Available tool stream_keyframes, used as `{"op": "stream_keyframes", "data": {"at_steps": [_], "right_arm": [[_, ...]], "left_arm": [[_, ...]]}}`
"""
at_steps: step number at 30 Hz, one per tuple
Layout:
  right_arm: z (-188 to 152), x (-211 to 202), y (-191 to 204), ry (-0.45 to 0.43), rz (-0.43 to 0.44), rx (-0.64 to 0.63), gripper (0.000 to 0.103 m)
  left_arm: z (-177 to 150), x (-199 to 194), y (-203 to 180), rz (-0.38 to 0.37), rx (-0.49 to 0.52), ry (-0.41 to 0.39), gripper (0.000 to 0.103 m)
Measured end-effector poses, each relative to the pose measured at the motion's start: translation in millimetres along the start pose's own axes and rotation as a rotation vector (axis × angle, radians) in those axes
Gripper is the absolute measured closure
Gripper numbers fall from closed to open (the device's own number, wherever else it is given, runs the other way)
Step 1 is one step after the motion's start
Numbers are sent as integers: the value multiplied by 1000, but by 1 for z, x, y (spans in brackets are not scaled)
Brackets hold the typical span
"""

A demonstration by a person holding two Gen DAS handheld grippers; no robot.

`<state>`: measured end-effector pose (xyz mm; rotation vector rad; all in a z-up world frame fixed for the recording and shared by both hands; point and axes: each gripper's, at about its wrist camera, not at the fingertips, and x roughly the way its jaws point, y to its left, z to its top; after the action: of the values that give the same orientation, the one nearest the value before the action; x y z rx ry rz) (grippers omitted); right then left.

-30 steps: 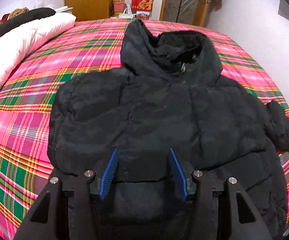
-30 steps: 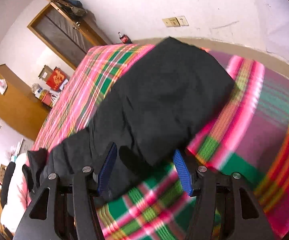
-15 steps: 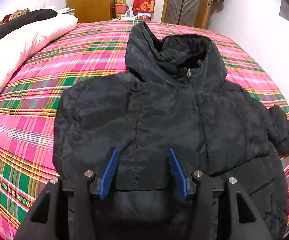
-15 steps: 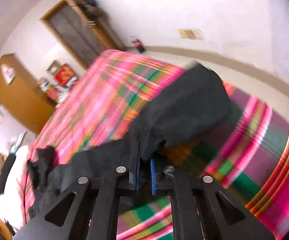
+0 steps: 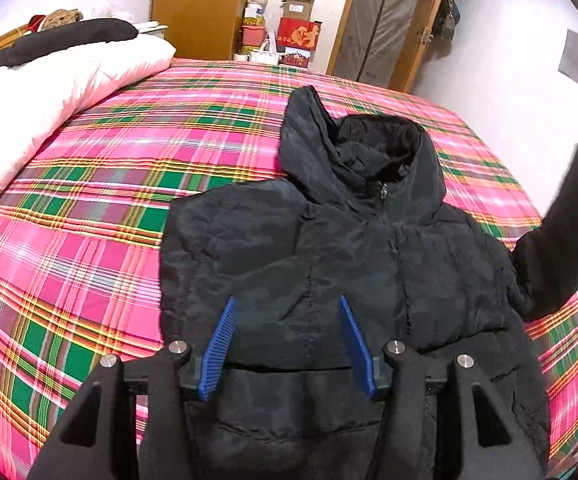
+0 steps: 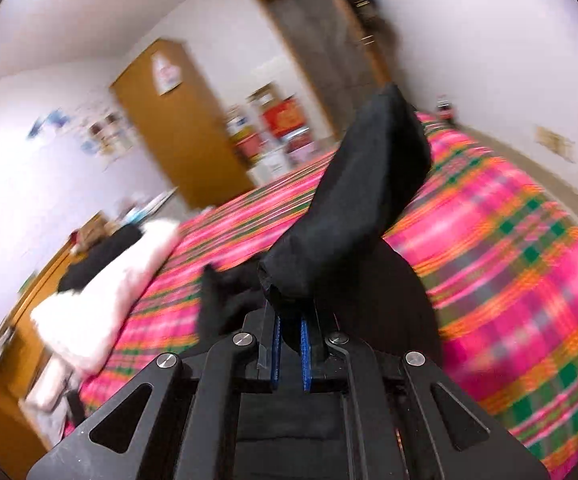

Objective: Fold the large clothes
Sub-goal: 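Fold the held sleeve across the jacket body with the right tool and release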

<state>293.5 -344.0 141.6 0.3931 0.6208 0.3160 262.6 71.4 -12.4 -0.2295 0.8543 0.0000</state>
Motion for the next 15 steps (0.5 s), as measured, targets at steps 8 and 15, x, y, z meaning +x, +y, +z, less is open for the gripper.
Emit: {"op": "stream_keyframes", "data": {"at_steps": [8,15], "right_arm": [[-91,132,59,280,67,-68,95],[-162,191,56,466,51,-47,88]], "left_arm": [[-6,-4,39,7,-53,-7,48],[-12,3,70,17,-95,9,48]]}}
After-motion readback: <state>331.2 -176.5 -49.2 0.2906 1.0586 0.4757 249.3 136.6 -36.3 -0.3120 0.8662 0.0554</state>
